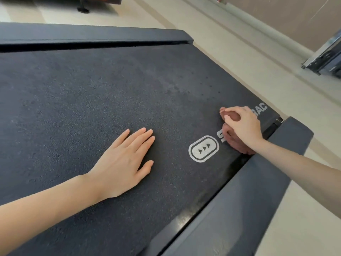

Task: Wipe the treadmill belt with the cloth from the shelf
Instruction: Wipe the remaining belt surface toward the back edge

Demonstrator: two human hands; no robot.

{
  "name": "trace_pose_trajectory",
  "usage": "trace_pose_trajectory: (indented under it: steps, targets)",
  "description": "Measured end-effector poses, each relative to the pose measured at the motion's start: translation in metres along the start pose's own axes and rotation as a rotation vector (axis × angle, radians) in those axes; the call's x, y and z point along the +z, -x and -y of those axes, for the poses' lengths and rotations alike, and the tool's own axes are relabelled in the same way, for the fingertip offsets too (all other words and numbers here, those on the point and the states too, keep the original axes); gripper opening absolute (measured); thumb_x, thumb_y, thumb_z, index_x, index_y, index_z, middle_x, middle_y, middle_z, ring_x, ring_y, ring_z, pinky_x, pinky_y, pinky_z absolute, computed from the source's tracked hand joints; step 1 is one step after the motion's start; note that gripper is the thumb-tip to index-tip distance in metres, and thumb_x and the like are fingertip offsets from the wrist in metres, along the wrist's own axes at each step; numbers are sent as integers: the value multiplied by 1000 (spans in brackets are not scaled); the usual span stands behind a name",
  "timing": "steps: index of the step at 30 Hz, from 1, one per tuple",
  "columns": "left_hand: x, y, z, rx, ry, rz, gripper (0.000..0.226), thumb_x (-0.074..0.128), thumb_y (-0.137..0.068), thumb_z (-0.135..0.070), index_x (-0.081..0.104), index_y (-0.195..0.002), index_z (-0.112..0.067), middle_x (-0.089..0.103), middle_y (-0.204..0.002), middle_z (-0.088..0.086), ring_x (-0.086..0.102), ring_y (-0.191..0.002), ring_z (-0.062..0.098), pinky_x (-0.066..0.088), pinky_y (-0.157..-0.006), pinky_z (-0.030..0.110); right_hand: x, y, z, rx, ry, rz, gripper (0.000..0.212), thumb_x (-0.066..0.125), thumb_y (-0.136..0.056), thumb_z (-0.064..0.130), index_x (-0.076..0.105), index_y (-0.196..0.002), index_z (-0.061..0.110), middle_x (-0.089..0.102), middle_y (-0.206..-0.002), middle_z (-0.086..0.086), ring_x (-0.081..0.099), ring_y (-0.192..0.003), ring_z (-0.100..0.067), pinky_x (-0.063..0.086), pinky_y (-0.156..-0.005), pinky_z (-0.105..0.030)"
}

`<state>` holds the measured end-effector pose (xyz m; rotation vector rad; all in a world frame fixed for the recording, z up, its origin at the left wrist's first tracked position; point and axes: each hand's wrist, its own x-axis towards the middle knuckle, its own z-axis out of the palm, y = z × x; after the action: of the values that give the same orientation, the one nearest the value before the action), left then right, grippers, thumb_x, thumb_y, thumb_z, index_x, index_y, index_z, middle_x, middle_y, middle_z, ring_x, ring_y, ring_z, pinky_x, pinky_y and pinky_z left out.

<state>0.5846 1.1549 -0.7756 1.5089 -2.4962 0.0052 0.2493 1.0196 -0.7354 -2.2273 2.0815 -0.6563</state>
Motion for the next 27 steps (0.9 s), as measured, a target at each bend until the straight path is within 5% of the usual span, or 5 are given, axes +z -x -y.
trace_pose_trajectory:
  steps: [3, 9, 13, 20, 27]
  targets:
    - [-1, -2, -1, 7, -9, -11, 61, 31, -92, -43, 55, -130, -2, 51, -139, 11, 44, -131, 27, 22, -106, 43, 1, 3, 18, 9, 3, 72, 20, 63, -85, 32, 69, -104, 33, 59, -109, 0, 55, -107, -21, 29, -83, -24]
    - [2, -33, -9, 9, -43, 14, 63, 31, -91, -46, 56, -130, -3, 52, -137, 11, 46, -130, 26, 20, -107, 40, 2, 76, 70, -417, 89, 129, 50, 51, -78, 61, 64, -113, 27, 57, -118, 8, 54, -105, -22, 44, -86, -36]
    - [5, -69, -29, 6, 51, 19, 71, 19, -91, -55, 40, -143, -12, 35, -151, 4, 25, -142, 18, 9, -118, 36, -4, 85, 62, -544, 124, 155, 52, 46, -79, 60, 59, -120, 30, 53, -127, 9, 50, -114, -18, 44, -90, -35]
    - [18, -126, -60, -63, 156, -16, 80, 4, -84, -61, 20, -151, -21, 13, -157, -8, 1, -145, 10, -5, -118, 34, -1, -9, -17, -345, 59, 161, 29, 54, -84, 43, 61, -111, 39, 54, -115, 15, 47, -105, -14, 39, -75, -28]
    - [37, -143, -68, -94, 80, 20, 63, 25, -93, -54, 38, -145, -20, 30, -153, -6, 17, -144, 12, 8, -116, 39, 16, -143, -89, -77, 64, 130, 24, 58, -85, 38, 65, -108, 36, 55, -125, 5, 52, -114, -27, 42, -85, -35]
